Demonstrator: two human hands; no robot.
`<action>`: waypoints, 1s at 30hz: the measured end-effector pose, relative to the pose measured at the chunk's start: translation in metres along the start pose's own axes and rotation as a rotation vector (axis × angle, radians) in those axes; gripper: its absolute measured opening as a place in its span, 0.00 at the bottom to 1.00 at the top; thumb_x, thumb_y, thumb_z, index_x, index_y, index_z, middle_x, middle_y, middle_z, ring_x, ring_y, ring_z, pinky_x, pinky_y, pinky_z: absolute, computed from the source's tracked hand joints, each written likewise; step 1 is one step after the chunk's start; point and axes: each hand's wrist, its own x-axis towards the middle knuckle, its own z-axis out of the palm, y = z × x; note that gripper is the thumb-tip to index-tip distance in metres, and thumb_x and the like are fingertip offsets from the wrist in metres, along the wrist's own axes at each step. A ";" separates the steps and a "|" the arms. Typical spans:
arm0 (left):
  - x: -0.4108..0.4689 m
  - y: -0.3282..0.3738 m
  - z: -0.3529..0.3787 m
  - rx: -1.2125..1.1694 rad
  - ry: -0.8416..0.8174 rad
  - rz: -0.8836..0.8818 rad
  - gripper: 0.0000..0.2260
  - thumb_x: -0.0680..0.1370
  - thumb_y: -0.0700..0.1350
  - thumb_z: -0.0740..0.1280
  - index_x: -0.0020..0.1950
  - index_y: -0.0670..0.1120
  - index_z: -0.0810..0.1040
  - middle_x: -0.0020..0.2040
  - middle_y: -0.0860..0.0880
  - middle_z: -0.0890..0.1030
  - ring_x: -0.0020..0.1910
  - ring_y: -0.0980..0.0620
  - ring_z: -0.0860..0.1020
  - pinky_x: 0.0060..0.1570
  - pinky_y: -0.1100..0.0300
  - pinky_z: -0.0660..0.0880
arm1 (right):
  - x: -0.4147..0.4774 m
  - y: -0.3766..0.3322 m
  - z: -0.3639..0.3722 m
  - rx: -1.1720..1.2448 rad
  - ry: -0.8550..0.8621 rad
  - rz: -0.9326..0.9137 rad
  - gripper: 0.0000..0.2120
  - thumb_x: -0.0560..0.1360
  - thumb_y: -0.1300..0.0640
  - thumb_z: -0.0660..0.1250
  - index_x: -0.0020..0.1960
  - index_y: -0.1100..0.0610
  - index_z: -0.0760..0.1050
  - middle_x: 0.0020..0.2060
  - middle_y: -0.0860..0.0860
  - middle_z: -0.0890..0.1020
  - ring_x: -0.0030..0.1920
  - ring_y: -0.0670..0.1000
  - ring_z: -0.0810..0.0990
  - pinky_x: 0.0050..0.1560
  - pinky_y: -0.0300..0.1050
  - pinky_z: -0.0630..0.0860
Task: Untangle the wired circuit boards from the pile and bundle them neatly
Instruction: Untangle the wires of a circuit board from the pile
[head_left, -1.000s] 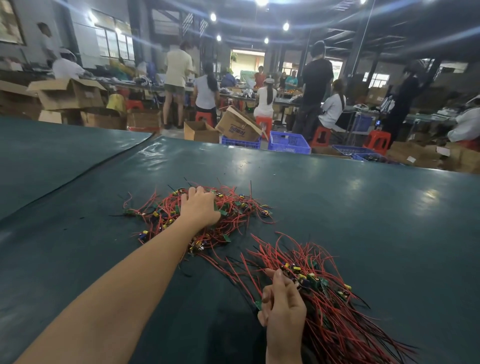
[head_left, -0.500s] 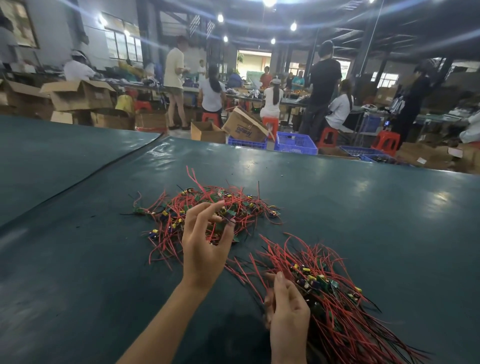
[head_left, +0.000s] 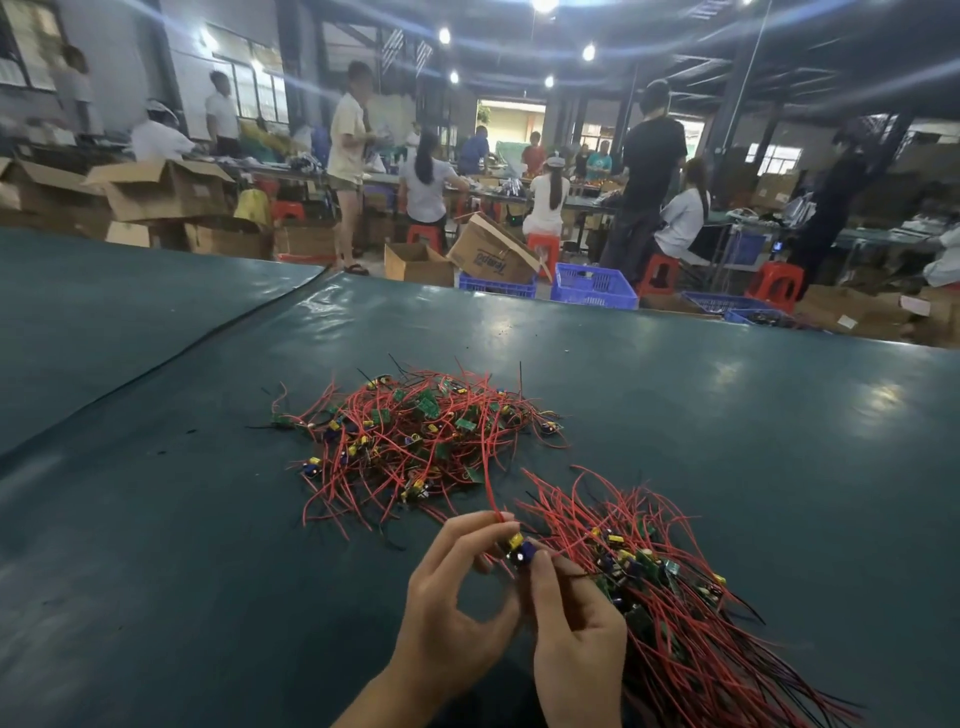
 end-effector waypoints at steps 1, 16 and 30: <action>-0.001 0.002 0.000 -0.030 -0.003 -0.020 0.18 0.70 0.38 0.71 0.59 0.46 0.78 0.57 0.51 0.79 0.54 0.53 0.79 0.43 0.62 0.77 | 0.000 0.000 -0.001 -0.005 0.019 -0.014 0.06 0.74 0.59 0.68 0.44 0.53 0.84 0.38 0.48 0.86 0.40 0.44 0.84 0.39 0.32 0.78; -0.002 0.000 0.003 -0.244 -0.019 -0.491 0.22 0.77 0.56 0.63 0.30 0.43 0.78 0.30 0.45 0.80 0.27 0.50 0.78 0.29 0.60 0.73 | 0.005 -0.002 -0.011 0.110 0.040 0.065 0.13 0.79 0.57 0.61 0.38 0.55 0.77 0.23 0.48 0.73 0.22 0.44 0.68 0.21 0.35 0.66; 0.004 -0.002 0.001 -0.489 -0.143 -0.857 0.17 0.67 0.59 0.70 0.44 0.47 0.85 0.33 0.45 0.82 0.31 0.51 0.79 0.31 0.63 0.74 | 0.004 -0.003 -0.010 0.089 -0.041 0.124 0.14 0.81 0.54 0.57 0.42 0.61 0.74 0.23 0.48 0.71 0.21 0.45 0.66 0.19 0.36 0.62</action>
